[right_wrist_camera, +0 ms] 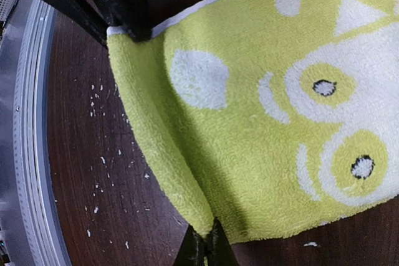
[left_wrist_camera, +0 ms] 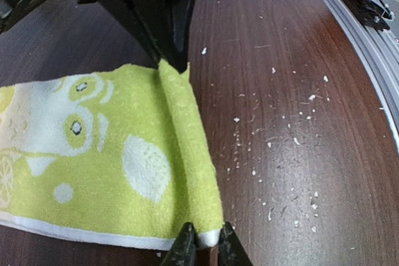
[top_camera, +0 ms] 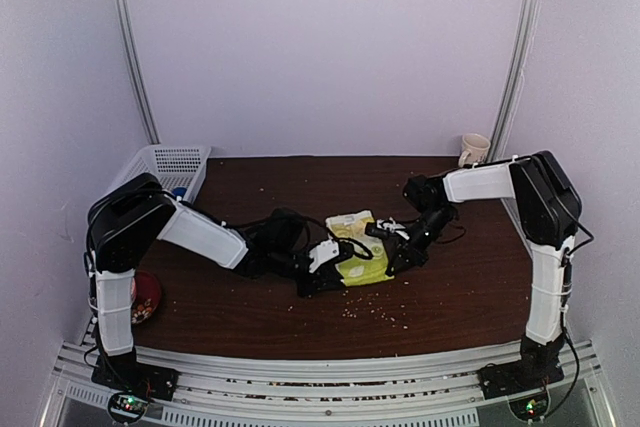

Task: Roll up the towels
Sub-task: Roll the towel at the center of the board.

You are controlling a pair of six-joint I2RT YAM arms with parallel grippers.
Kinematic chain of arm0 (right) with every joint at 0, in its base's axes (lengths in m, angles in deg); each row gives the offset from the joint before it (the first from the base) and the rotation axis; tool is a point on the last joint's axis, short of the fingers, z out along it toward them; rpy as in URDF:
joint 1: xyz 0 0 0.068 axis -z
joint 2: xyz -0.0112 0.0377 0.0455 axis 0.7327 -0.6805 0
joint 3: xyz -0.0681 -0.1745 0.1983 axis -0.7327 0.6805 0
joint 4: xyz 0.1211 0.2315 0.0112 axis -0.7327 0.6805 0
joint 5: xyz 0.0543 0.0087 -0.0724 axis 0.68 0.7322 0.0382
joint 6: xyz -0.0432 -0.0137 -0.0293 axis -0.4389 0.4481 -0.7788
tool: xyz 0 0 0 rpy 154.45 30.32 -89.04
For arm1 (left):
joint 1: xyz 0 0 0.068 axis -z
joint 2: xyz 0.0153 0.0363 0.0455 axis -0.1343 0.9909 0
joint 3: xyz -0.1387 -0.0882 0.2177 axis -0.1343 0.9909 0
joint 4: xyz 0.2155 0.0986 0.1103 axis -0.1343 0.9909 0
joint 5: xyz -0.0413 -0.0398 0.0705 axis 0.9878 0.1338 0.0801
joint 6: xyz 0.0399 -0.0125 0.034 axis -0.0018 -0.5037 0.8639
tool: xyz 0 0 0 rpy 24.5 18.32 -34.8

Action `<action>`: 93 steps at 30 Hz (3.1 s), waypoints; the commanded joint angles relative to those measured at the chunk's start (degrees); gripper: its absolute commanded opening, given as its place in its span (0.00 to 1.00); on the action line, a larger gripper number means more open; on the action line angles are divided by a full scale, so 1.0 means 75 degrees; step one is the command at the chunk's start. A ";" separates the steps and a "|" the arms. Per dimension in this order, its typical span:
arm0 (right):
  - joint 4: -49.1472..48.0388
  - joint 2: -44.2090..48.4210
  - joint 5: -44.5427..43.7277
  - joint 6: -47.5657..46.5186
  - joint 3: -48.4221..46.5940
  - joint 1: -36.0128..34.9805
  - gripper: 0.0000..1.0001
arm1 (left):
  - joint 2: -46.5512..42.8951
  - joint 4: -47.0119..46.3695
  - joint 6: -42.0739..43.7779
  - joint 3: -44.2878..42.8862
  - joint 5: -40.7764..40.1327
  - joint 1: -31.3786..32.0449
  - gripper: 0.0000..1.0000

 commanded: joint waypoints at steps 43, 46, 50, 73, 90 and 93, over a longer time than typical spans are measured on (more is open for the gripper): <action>0.0648 -0.1400 -0.1153 0.2550 -0.1537 0.0343 0.00 | 0.0453 0.1332 -0.2775 -0.0513 -0.1820 -0.0534 0.21; 0.0746 -0.1421 -0.1101 0.2491 -0.1576 0.0341 0.00 | 0.0146 0.1270 -0.2735 -0.0349 -0.2147 -0.0534 0.40; 0.0850 -0.1440 -0.1025 0.2443 -0.1630 0.0333 0.00 | -0.0414 0.0998 -0.2481 0.0031 -0.2537 -0.0526 0.54; 0.0931 -0.1429 -0.0990 0.2466 -0.1708 0.0261 0.00 | 0.0277 0.0618 -0.1313 -0.1784 -0.3258 0.0684 0.18; 0.0957 -0.1378 -0.0978 0.2399 -0.1725 0.0248 0.06 | 0.1118 0.1094 -0.1469 -0.1998 -0.3902 0.0644 0.00; 0.0988 -0.1272 -0.0828 0.2250 -0.1686 0.0246 0.17 | 0.1318 0.1228 -0.1493 -0.2060 -0.3947 0.0616 0.00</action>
